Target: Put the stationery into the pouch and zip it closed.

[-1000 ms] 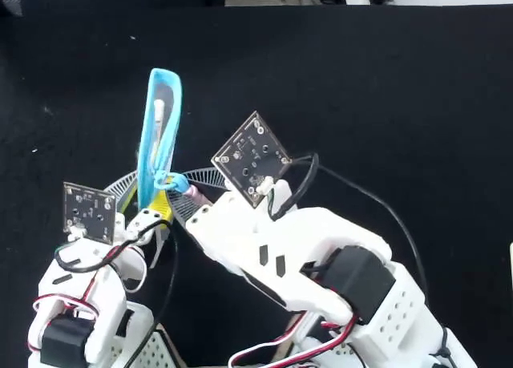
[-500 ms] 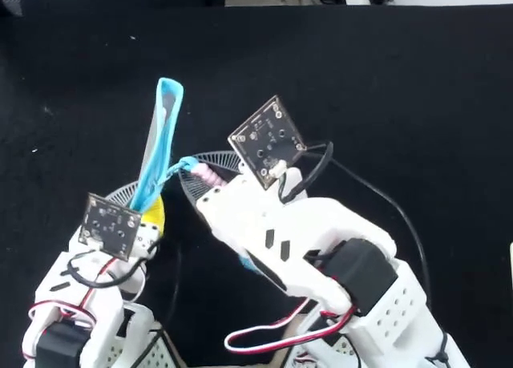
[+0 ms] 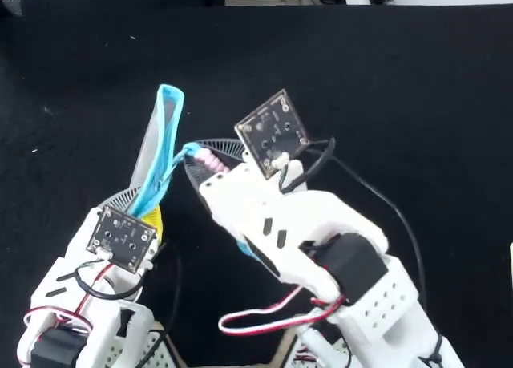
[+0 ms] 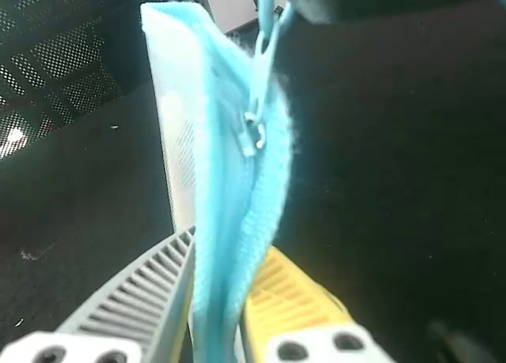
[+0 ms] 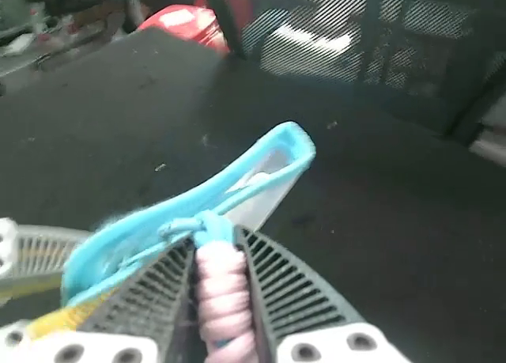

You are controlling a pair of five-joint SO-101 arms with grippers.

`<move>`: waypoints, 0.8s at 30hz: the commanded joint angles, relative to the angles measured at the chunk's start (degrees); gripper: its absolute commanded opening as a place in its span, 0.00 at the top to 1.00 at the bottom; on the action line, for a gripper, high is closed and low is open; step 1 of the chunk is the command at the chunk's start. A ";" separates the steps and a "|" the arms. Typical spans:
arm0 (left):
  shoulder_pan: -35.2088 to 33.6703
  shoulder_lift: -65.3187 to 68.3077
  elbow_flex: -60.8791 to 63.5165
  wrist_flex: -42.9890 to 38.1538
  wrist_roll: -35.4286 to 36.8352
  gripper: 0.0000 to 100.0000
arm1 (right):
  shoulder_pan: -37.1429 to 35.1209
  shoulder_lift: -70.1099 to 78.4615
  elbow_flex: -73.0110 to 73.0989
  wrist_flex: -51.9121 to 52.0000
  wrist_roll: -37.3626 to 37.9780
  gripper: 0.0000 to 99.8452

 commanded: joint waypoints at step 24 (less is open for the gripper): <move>-0.31 0.09 -0.22 1.41 -0.44 0.97 | -8.09 -0.40 2.42 8.53 6.51 0.97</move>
